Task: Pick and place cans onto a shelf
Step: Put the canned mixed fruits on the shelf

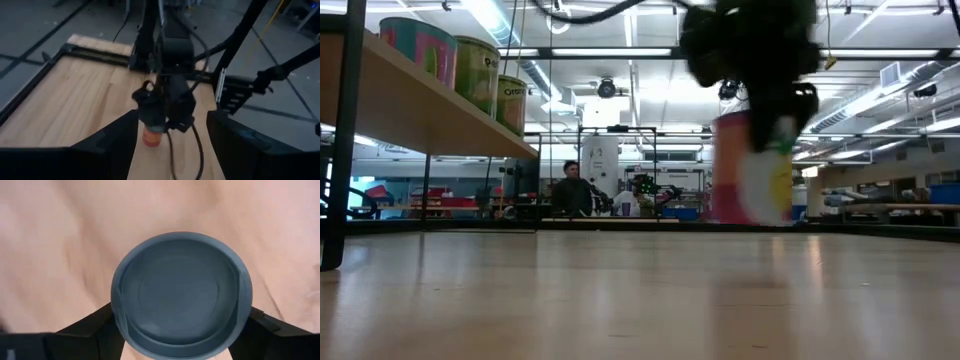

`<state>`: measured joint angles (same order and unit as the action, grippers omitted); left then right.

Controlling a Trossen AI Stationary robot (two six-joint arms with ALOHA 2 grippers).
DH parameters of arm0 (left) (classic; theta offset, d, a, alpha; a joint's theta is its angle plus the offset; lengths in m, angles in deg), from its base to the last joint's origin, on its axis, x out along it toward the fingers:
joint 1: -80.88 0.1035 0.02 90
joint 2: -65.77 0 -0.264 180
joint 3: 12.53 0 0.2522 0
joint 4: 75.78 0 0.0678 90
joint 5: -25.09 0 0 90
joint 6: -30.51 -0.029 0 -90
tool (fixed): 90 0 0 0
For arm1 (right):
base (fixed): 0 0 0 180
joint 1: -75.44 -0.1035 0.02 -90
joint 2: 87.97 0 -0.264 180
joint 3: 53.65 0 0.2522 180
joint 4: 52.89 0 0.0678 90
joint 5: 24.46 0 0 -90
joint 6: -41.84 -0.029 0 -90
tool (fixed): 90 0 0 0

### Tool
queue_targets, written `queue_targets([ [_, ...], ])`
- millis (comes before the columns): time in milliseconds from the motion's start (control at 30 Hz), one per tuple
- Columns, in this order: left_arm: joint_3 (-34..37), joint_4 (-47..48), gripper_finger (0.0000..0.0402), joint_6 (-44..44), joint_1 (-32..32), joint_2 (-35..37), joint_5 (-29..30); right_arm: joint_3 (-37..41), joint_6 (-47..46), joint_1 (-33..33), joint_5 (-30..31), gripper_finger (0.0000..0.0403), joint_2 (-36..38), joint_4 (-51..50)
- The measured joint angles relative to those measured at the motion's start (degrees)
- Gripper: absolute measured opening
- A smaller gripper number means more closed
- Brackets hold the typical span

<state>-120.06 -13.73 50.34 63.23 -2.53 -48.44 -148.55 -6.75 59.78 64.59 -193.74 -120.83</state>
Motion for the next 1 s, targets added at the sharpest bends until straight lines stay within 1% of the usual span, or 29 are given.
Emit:
queue_targets([
  [67,0.01,1.75,0.0243,1.07,-0.14,0.49,-0.91,-3.29,-7.93,0.45,4.26,0.0278,-2.83,0.03],
  [133,0.01,1.30,0.0243,1.84,-0.46,0.93,-3.85,-5.47,-12.63,0.81,6.88,0.0279,-5.29,0.05],
  [200,0.01,-0.17,0.0243,1.44,-1.43,0.97,-5.56,-6.45,-16.35,1.17,7.10,0.0279,-7.41,-0.08],
  [267,0.00,-1.68,0.0243,0.13,-3.14,0.97,-5.46,-6.87,-19.46,1.45,6.38,0.0279,-8.97,-0.30],
  [367,-0.01,-2.98,0.0243,-2.31,-5.61,0.97,-1.90,-7.11,-23.03,1.78,5.78,0.0281,-9.36,0.01],
  [433,-0.01,-2.85,0.0243,-3.40,-6.82,0.97,0.55,-7.08,-23.79,2.02,5.79,0.0289,-9.32,0.05],
  [567,-0.01,-2.82,0.0251,-3.94,-8.91,0.97,4.63,-6.85,-23.10,2.70,5.29,0.0322,-7.35,-0.56],
  [633,-0.01,-2.00,0.0256,-2.48,-9.91,0.97,6.63,-6.87,-21.24,3.11,4.33,0.0343,-5.43,-1.06],
  [767,-0.01,0.15,0.0256,0.93,-11.76,0.97,6.84,-6.87,-12.28,4.17,0.86,0.0381,-1.49,-1.99],
  [800,-0.01,0.29,0.0254,1.86,-12.33,0.93,6.84,-6.87,-8.66,4.54,-0.15,0.0387,-0.47,-2.27],
  [833,-0.01,0.18,0.0252,2.49,-12.91,0.93,6.84,-6.91,-3.67,4.93,-1.08,0.0391,0.44,-2.68],
  [900,-0.01,-0.27,0.0248,4.21,-14.04,0.90,6.87,-6.93,9.84,5.52,-0.80,0.0393,1.71,-5.44],
  [1000,0.00,-1.57,0.0246,6.35,-15.74,0.66,9.02,-6.59,32.97,5.87,5.82,0.0385,2.59,-9.58],
])
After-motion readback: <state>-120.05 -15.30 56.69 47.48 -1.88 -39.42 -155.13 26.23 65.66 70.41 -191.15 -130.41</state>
